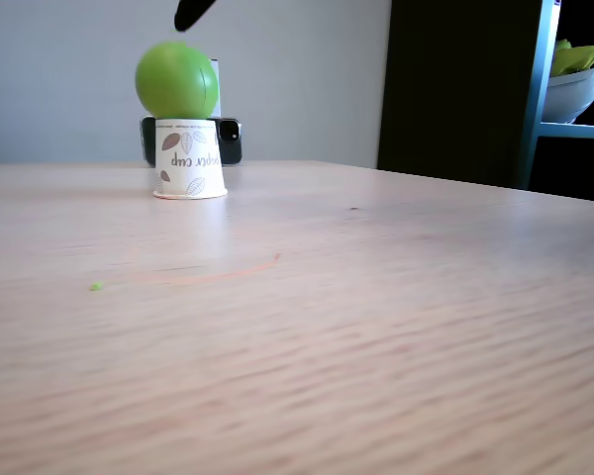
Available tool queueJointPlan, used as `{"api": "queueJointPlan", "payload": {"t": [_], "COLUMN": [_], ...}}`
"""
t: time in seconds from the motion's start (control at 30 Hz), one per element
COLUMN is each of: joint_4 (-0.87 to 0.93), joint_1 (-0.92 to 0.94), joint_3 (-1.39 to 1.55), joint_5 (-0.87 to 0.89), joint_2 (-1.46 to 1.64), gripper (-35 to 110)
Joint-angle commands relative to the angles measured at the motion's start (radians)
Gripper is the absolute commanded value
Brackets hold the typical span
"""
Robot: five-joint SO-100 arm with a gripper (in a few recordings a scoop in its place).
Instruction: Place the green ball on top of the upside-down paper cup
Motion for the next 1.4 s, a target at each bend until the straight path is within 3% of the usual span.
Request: {"api": "queueJointPlan", "payload": {"t": [0.0,0.5,0.63,0.77,1.07,1.23,1.37], "joint_4": [0.014,-0.046,-0.052,-0.046,-0.012,0.077,0.124], "joint_1": [-0.011,0.126,0.210,0.291,0.408,0.436,0.445], "joint_3": [0.026,0.845,1.078,1.287,1.792,2.100,2.321], "joint_5": [0.003,0.212,0.364,0.543,0.904,1.264,1.319], "joint_2": [0.137,0.962,1.198,1.396,1.772,1.962,2.140], "gripper": [43,39,27,3,0,0,0]}}
